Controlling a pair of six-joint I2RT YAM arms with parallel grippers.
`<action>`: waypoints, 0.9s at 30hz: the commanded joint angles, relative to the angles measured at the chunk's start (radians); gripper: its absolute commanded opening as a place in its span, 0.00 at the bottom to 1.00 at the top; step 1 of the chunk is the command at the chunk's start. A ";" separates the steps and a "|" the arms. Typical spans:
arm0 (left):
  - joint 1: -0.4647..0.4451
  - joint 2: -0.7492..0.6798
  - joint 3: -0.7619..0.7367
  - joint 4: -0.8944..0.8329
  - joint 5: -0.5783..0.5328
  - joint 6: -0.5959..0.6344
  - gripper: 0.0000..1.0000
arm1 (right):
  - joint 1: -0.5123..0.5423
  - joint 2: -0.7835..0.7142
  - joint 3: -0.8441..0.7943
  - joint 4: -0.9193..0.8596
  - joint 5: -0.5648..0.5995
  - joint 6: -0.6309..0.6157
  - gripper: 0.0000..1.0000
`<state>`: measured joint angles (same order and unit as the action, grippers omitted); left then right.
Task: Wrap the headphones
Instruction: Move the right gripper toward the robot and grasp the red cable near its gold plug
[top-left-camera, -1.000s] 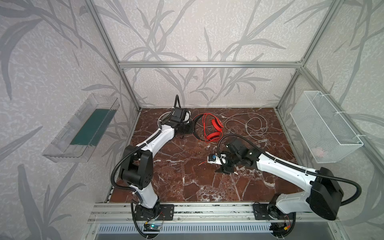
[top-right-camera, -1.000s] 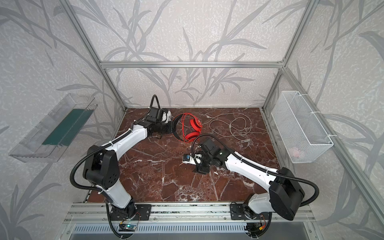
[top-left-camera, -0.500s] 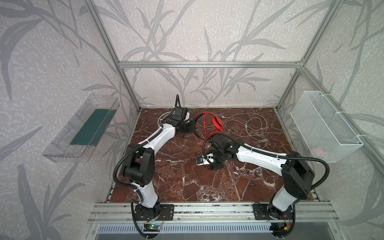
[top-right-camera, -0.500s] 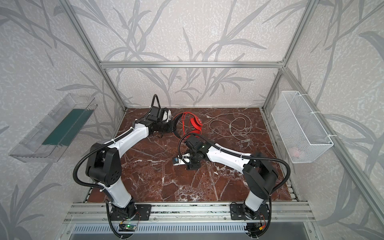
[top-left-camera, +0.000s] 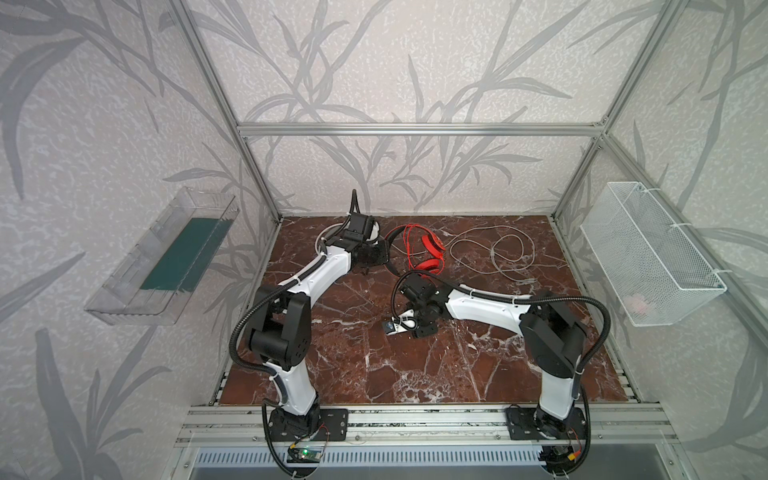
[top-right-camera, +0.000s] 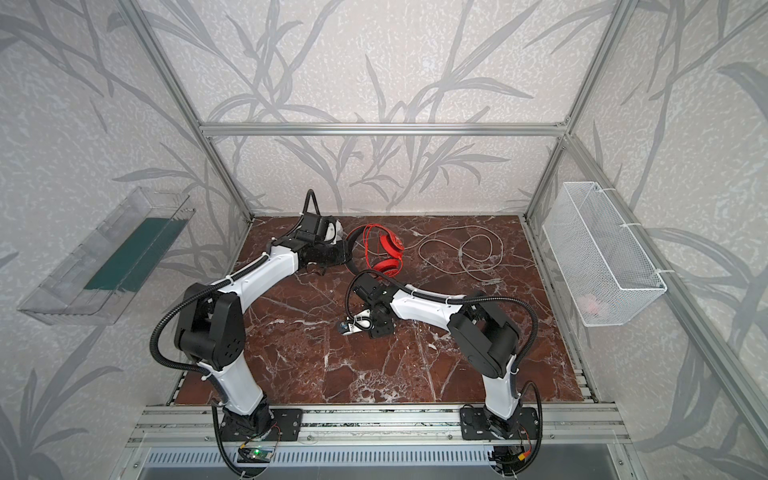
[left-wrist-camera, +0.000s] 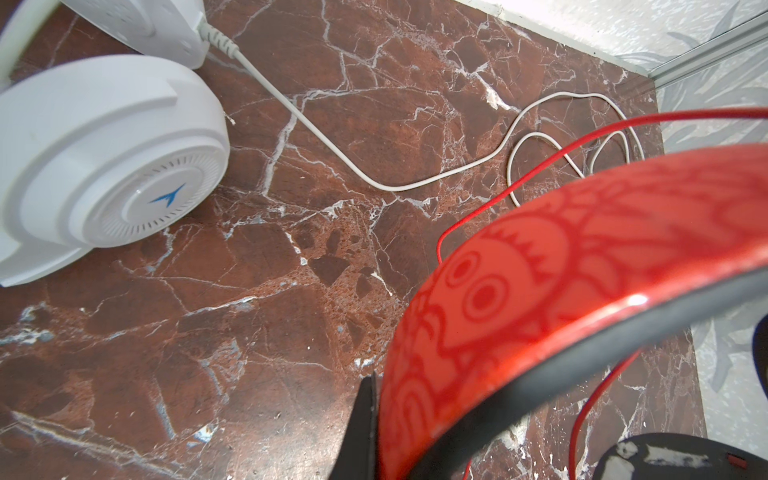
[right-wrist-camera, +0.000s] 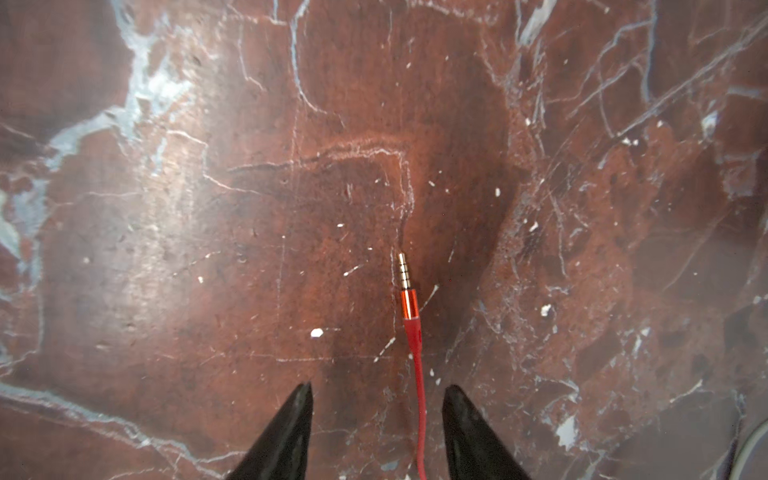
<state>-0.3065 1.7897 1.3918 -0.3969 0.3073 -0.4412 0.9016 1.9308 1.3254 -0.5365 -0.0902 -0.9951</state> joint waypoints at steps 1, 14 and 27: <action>0.004 0.003 0.042 0.016 0.010 -0.022 0.00 | 0.007 0.048 0.067 -0.026 0.048 -0.028 0.50; 0.010 0.004 0.033 0.011 0.007 -0.021 0.00 | 0.007 0.163 0.154 -0.123 0.074 -0.047 0.34; 0.013 0.008 0.031 0.016 0.009 -0.028 0.00 | 0.009 0.092 0.063 -0.057 -0.048 -0.044 0.00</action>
<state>-0.2981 1.7916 1.3918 -0.3969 0.3065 -0.4461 0.9024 2.0499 1.4227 -0.5686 -0.0849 -1.0222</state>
